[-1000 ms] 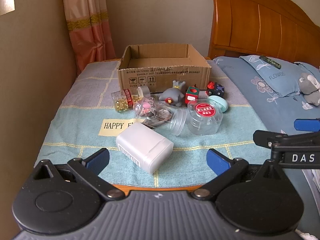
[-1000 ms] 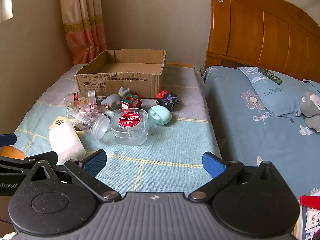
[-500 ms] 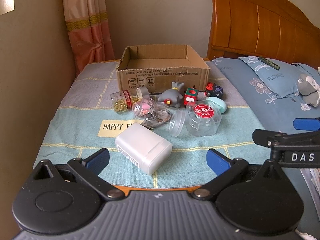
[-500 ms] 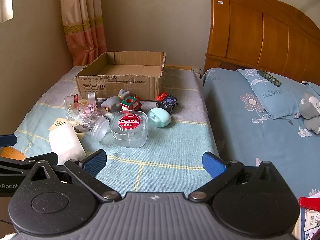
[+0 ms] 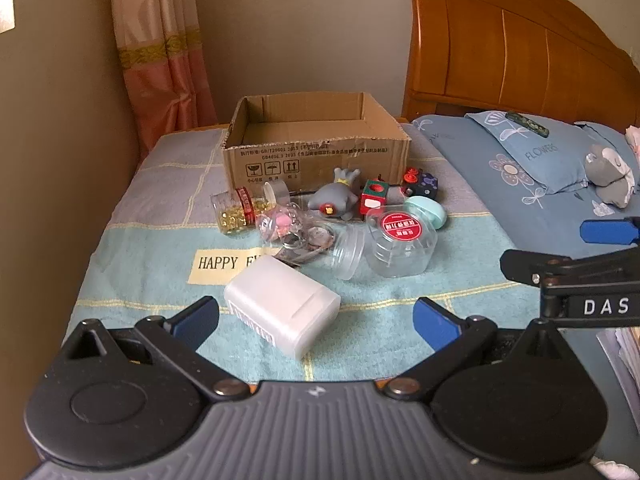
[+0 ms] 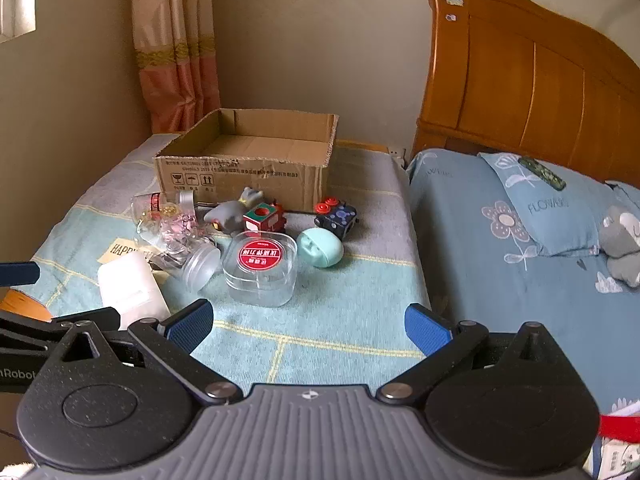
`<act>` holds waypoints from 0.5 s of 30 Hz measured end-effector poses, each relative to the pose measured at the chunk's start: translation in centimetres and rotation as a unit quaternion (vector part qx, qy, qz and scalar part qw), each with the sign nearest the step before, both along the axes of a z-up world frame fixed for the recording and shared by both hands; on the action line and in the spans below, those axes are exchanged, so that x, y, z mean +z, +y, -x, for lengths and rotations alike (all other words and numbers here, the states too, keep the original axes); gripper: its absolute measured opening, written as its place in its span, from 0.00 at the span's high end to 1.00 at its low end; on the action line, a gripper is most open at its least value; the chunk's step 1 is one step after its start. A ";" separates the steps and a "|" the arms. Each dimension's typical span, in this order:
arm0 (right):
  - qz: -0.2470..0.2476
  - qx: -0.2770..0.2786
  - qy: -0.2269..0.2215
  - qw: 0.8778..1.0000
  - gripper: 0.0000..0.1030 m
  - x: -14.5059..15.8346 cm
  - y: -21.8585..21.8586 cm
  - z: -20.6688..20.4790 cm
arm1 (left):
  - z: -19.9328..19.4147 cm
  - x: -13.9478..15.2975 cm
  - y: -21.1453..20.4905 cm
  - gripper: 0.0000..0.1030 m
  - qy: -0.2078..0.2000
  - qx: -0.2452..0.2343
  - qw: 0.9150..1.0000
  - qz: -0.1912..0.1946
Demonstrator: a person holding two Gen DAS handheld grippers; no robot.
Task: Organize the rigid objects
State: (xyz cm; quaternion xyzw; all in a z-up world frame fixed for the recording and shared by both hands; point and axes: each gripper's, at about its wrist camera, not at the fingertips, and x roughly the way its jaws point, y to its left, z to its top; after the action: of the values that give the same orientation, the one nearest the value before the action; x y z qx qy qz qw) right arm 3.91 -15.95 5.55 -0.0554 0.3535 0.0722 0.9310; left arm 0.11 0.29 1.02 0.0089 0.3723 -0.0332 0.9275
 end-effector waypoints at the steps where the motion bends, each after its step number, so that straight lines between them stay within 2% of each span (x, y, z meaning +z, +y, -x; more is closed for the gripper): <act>1: 0.001 0.001 0.000 1.000 0.00 0.0 0.1 -0.1 | -0.1 0.0 0.0 0.01 -0.001 -0.002 1.000 -0.003; 5: 0.004 0.008 0.000 1.000 0.00 0.1 0.3 -0.5 | -0.3 0.1 0.1 0.01 -0.006 -0.008 1.000 -0.012; 10: 0.000 0.024 -0.002 1.000 0.00 -0.1 0.3 -0.9 | -0.8 -0.1 0.6 0.01 -0.003 -0.027 1.000 -0.001; 15: -0.009 0.075 -0.018 0.997 0.00 -0.8 0.1 -1.4 | -1.6 -0.9 0.7 0.01 -0.009 -0.053 0.998 -0.015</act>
State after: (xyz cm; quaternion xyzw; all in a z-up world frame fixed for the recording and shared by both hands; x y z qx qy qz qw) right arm 5.34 -15.84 4.80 -0.0749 0.3310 0.1444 0.9295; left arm 1.68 1.01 0.10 0.0431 0.3631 -0.0768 0.9276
